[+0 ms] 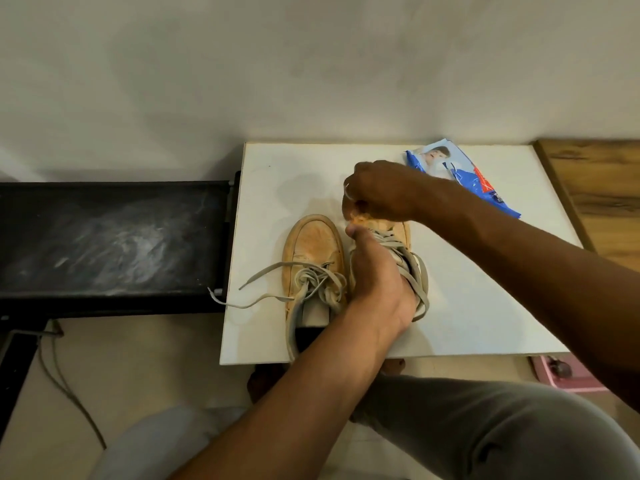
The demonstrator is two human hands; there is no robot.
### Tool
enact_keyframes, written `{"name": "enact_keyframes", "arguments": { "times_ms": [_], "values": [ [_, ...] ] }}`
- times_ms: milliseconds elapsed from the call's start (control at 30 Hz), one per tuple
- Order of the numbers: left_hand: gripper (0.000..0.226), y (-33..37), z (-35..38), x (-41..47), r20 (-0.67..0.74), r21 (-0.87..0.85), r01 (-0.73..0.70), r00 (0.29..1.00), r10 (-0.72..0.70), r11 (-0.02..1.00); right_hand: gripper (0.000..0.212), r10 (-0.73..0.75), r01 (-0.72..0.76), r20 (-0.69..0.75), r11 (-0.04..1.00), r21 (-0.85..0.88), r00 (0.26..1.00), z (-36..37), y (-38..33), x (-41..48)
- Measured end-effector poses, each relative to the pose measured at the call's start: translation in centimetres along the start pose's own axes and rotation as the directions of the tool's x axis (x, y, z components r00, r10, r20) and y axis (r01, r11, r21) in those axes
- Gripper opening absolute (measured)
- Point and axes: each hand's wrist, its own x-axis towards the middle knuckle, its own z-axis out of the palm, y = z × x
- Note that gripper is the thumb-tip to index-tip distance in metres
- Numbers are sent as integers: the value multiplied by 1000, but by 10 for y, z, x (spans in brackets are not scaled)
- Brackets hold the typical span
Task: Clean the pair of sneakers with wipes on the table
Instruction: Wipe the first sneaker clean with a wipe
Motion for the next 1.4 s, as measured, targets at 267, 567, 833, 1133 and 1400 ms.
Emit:
{"name": "enact_keyframes", "arguments": {
  "times_ms": [267,567,833,1133,1400],
  "values": [
    [69,-2,-1,2,2,28,19,1000,-19,999,19,120,-142,-125,973,-181,985,2,23,-3],
    [65,-3,-3,5,19,65,-38,999,37,997,13,-24,16,-45,984,-176,999,7,-6,-9],
    [78,-3,-3,8,1,75,25,1000,-25,997,25,378,-367,-212,926,93,901,7,40,-31],
    [70,-1,-1,8,28,67,-40,999,38,997,21,717,-569,-73,606,556,693,45,19,-71],
    [67,-1,2,3,-3,78,5,1000,-5,997,14,790,-593,72,393,703,609,59,4,-88]
  ]
}}
